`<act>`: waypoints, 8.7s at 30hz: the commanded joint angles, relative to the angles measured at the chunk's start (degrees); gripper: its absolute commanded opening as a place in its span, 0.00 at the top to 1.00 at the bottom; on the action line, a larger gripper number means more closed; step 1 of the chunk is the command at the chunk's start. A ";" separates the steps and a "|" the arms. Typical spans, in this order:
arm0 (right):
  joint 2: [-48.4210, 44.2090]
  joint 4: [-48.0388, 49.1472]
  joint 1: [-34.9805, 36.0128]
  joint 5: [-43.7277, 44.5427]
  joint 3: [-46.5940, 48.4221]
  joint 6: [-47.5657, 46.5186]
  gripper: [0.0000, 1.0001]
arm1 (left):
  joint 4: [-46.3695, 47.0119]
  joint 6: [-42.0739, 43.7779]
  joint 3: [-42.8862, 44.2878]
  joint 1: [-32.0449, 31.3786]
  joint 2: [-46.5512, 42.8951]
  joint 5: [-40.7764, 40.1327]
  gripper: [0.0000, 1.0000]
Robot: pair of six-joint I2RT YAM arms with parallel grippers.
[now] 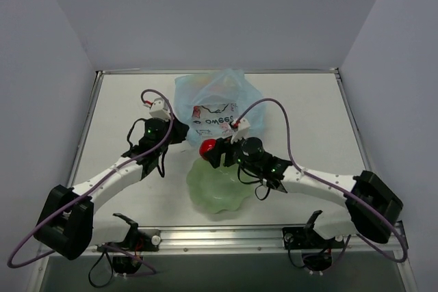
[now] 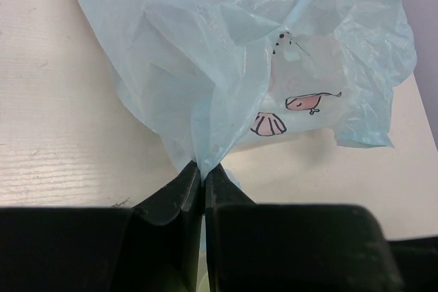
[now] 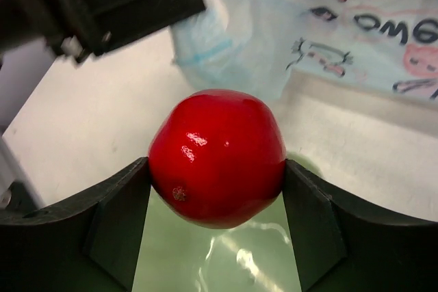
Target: Take the fake fruits out of the plastic bag
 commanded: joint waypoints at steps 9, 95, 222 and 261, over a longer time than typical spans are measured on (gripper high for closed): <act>-12.25 -8.24 7.16 5.12 -8.89 1.61 0.31 | -2.32 -1.49 0.76 0.69 -6.29 -0.13 0.98; 43.80 14.26 -2.93 18.39 37.22 8.18 0.14 | -0.13 -1.75 -2.23 2.27 -3.92 -4.27 0.98; 49.00 5.90 -7.41 30.36 46.73 0.45 0.00 | 15.51 0.36 -4.60 1.83 -5.77 18.58 0.98; 17.04 9.26 -5.40 6.62 11.61 1.07 0.72 | 12.88 0.10 -4.60 4.11 -4.89 15.07 0.98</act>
